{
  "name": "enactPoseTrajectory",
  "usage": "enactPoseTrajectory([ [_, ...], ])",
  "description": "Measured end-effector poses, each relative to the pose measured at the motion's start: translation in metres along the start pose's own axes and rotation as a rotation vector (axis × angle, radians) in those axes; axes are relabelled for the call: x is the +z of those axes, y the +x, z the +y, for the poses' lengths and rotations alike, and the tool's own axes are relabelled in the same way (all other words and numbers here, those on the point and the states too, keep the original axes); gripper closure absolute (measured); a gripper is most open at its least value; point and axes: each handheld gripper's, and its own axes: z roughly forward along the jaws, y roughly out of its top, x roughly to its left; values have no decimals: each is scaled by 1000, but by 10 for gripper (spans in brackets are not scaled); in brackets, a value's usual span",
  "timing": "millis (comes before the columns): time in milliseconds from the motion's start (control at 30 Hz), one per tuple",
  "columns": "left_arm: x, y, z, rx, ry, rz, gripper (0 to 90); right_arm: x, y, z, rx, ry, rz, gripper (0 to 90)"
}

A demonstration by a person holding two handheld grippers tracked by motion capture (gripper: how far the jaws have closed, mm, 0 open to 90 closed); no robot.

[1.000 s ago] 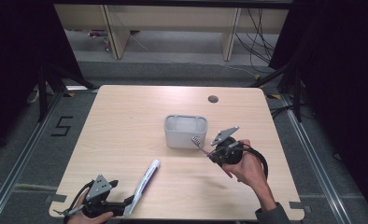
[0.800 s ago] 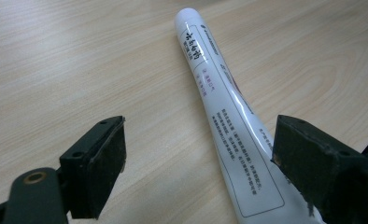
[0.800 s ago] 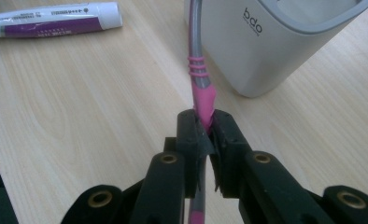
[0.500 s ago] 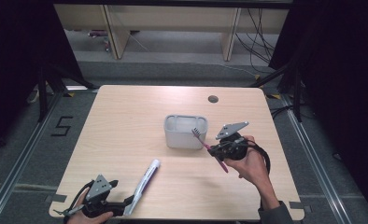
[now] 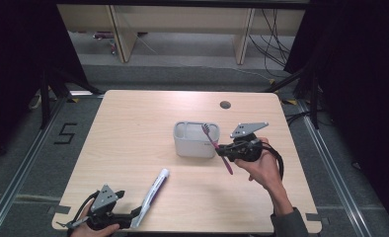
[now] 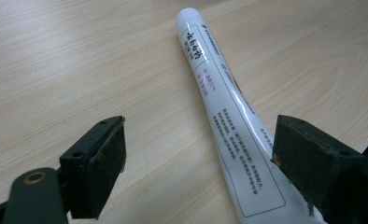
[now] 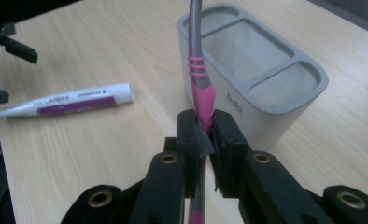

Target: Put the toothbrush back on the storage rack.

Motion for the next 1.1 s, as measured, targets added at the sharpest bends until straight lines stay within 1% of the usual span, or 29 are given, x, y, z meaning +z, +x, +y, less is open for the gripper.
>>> enactPoseTrajectory([
  [33,0,0,0,1,0,0,168,1,-2,1,-11,-19,9,829],
  [67,0,0,0,1,2,1,168,0,-2,2,5,-25,0,829],
  [100,0,0,0,2,3,1,168,0,-2,3,18,-18,9,829],
  [133,0,0,0,0,3,0,168,1,-3,5,7,-37,3,829],
  [167,0,0,0,-8,-3,0,168,2,-5,6,-6,-45,1,829],
  [267,0,0,0,-10,-2,-6,168,3,-7,11,16,-79,13,829],
  [300,0,0,0,-11,-2,-5,168,2,-8,13,18,-93,4,829],
  [333,0,0,0,-8,1,-5,168,2,-10,14,28,-105,11,829],
  [367,0,0,0,-10,-1,-5,168,2,-11,16,37,-114,8,829],
  [400,0,0,0,-9,0,-1,167,2,-13,18,21,-129,-6,830],
  [433,0,0,0,-9,0,-1,167,3,-14,20,30,-136,-1,829],
  [467,0,1,0,1,6,-4,168,3,-16,22,30,-144,8,829],
  [500,0,1,0,-3,3,-5,168,3,-17,23,42,-149,0,829],
  [533,0,1,0,-3,4,-3,168,3,-19,25,35,-166,-7,829],
  [600,0,0,0,-8,0,-3,168,1,-20,28,56,-174,-11,829],
  [633,0,0,0,-8,1,-3,168,0,-22,30,58,-175,-10,829],
  [667,0,0,0,-7,0,-3,167,0,-24,31,52,-189,-17,829],
  [700,0,0,0,-8,0,-3,167,1,-27,33,58,-196,-13,829],
  [800,0,0,0,-6,-1,-6,168,1,-32,36,69,-210,-41,829],
  [833,0,1,0,0,4,-4,168,1,-35,37,61,-217,-42,829],
  [867,0,1,0,-2,3,-5,168,1,-36,38,82,-225,-37,830],
  [900,0,1,0,-2,3,-5,167,1,-36,38,82,-225,-37,830],
  [933,0,0,0,-5,-2,-5,168,0,-39,41,93,-233,-43,829],
  [967,0,0,0,-5,-2,-5,168,1,-40,42,99,-248,-37,830],
  [1000,1,0,0,-4,-1,-5,168,1,-42,43,93,-256,-43,829],
  [1033,0,0,0,-5,-1,-4,168,2,-42,45,113,-254,-36,830],
  [1067,0,1,0,3,4,0,168,2,-44,46,88,-256,-59,829],
  [1100,0,0,0,-4,-1,-5,168,4,-43,48,109,-262,-57,830],
])
